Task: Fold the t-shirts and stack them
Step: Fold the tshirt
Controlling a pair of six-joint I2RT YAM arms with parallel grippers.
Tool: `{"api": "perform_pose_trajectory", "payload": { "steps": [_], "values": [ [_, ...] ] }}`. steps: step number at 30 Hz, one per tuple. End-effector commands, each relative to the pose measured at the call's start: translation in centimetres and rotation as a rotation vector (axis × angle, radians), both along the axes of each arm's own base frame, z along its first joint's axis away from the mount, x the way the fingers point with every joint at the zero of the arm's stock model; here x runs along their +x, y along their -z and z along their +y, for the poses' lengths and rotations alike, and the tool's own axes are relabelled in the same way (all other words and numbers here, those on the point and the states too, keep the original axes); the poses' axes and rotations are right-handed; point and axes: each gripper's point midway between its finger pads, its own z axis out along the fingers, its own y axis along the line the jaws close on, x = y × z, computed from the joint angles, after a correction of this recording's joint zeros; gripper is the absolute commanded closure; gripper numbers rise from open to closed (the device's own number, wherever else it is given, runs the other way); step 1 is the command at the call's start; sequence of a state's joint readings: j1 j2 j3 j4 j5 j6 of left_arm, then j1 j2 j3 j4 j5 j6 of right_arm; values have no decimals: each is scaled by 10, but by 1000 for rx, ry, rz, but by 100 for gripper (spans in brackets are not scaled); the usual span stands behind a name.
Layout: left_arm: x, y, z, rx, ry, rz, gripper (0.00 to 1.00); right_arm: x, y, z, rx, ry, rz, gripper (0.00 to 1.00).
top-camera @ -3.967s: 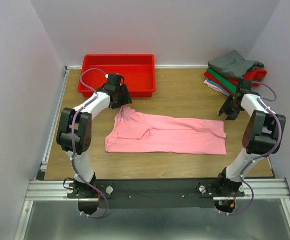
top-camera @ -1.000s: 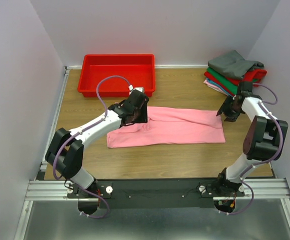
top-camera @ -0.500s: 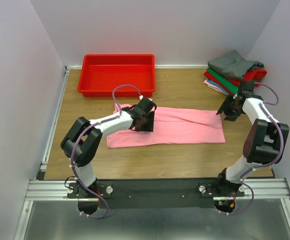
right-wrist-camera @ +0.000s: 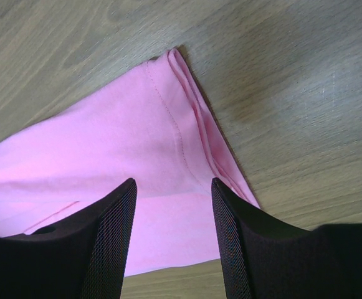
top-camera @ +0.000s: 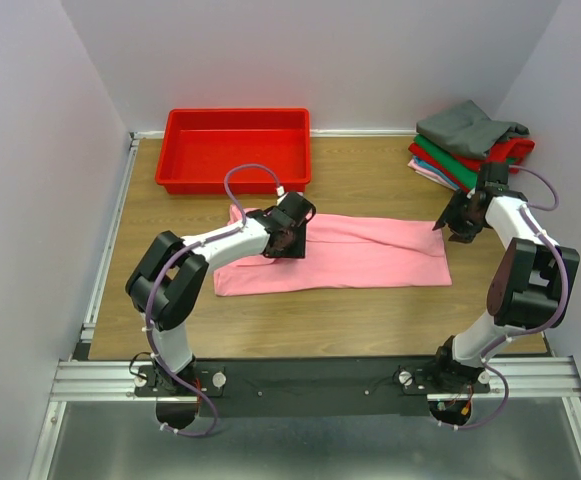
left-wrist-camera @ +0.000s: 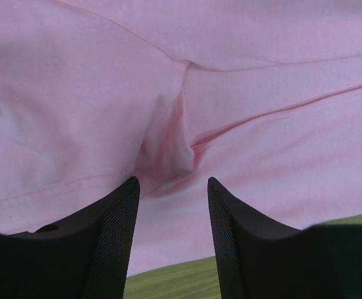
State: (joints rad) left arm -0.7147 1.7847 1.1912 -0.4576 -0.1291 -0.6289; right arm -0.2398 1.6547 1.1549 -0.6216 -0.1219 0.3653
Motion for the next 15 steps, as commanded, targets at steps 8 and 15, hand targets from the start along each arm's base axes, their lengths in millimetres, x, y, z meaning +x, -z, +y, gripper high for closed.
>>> {"api": "perform_pose_trajectory", "payload": {
  "steps": [8, 15],
  "values": [
    [29, -4, 21, 73, -67, -73, 45, -2, -5, 3, 9, -18, -18, 41],
    [43, -1, 21, 107, -63, -90, 47, -5, -2, 2, 9, -17, -10, 41]
  ]
}}
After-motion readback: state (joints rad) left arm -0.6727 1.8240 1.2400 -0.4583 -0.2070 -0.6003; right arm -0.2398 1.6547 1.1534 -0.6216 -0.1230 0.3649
